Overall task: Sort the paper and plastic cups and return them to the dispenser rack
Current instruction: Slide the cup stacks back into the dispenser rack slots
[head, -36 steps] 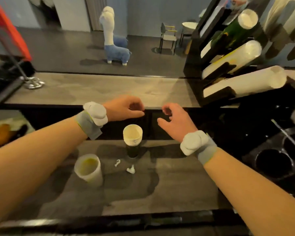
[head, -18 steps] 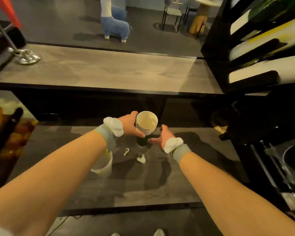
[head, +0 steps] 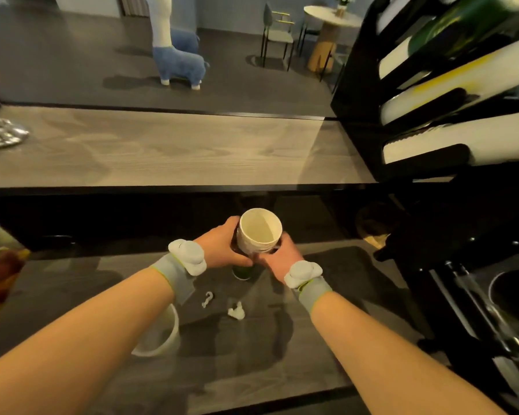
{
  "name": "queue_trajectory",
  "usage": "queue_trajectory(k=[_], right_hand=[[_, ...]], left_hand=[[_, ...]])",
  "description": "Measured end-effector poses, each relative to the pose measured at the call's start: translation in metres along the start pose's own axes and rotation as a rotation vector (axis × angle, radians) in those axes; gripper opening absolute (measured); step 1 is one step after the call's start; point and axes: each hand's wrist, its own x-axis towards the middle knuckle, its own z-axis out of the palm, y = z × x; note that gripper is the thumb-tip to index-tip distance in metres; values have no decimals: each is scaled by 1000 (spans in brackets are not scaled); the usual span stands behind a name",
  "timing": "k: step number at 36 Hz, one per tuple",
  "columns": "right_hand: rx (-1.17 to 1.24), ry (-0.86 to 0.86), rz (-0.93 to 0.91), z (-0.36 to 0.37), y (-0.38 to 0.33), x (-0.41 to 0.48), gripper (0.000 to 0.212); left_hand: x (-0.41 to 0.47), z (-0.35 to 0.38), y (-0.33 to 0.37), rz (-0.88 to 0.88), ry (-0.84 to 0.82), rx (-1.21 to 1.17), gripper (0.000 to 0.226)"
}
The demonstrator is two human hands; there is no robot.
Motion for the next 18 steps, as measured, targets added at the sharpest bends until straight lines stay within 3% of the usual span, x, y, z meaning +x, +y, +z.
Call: queue_trajectory(k=[7,18], right_hand=[[81,71,-120,-66,-41,-31,69],[116,263,-395,-175,-120,-92,68]], left_hand=[[-2,-40,68,192,24,3,94],[1,-96,209,370,137,-262,96]])
